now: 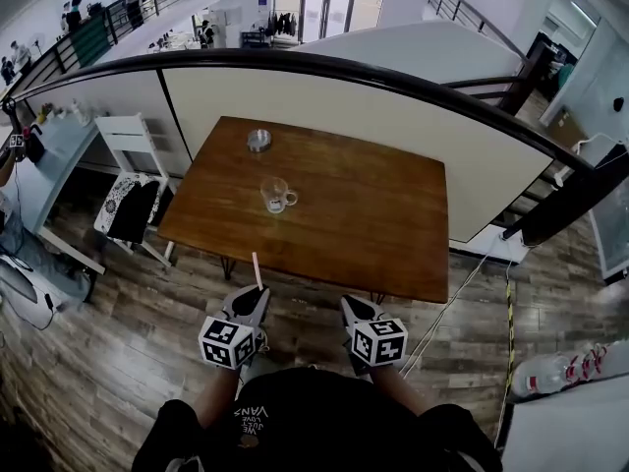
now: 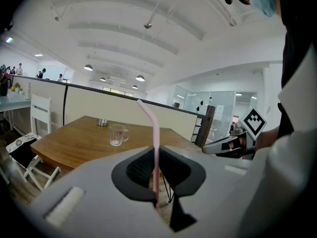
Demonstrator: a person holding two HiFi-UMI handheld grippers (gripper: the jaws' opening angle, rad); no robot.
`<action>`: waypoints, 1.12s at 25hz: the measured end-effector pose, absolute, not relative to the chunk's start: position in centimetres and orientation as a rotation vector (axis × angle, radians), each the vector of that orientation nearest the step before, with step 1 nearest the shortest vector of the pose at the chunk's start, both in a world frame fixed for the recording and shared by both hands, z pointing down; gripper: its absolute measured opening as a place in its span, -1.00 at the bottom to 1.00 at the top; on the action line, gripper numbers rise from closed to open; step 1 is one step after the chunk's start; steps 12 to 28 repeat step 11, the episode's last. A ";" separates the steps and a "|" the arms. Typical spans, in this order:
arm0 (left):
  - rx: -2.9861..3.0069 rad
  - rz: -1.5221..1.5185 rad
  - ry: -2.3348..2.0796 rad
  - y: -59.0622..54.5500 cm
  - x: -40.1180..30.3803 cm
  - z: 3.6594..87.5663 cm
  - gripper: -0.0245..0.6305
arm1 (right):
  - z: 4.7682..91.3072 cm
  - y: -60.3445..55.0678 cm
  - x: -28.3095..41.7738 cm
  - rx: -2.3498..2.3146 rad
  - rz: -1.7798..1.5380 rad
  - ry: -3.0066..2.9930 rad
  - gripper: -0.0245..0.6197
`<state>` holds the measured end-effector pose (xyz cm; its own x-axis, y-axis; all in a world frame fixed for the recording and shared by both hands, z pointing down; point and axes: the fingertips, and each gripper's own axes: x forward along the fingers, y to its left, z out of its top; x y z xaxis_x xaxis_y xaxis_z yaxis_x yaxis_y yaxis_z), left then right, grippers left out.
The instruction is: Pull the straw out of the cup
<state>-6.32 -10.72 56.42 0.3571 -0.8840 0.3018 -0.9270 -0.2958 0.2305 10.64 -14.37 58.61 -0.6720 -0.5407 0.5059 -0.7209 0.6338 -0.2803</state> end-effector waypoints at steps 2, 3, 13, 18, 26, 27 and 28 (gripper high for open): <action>2.260 0.163 -1.589 -10.7 -6.6 56.5 -0.81 | 58.5 -14.4 10.4 1.004 0.663 -2.483 -0.89; 2.259 0.161 -1.588 -10.7 -6.7 56.5 -0.81 | 58.5 -14.4 10.3 1.004 0.663 -2.483 -0.89; 2.261 0.164 -1.587 -11.2 -7.1 56.4 -0.81 | 58.3 -14.7 9.8 1.007 0.670 -2.487 -0.89; 2.261 0.164 -1.587 -11.2 -7.1 56.4 -0.81 | 58.3 -14.7 9.8 1.007 0.670 -2.487 -0.89; 2.261 0.164 -1.587 -11.2 -7.1 56.4 -0.81 | 58.3 -14.7 9.8 1.007 0.670 -2.487 -0.89; 2.261 0.164 -1.587 -11.2 -7.1 56.4 -0.81 | 58.3 -14.7 9.8 1.007 0.670 -2.487 -0.89; 2.261 0.164 -1.587 -11.2 -7.1 56.4 -0.81 | 58.3 -14.7 9.8 1.007 0.670 -2.487 -0.89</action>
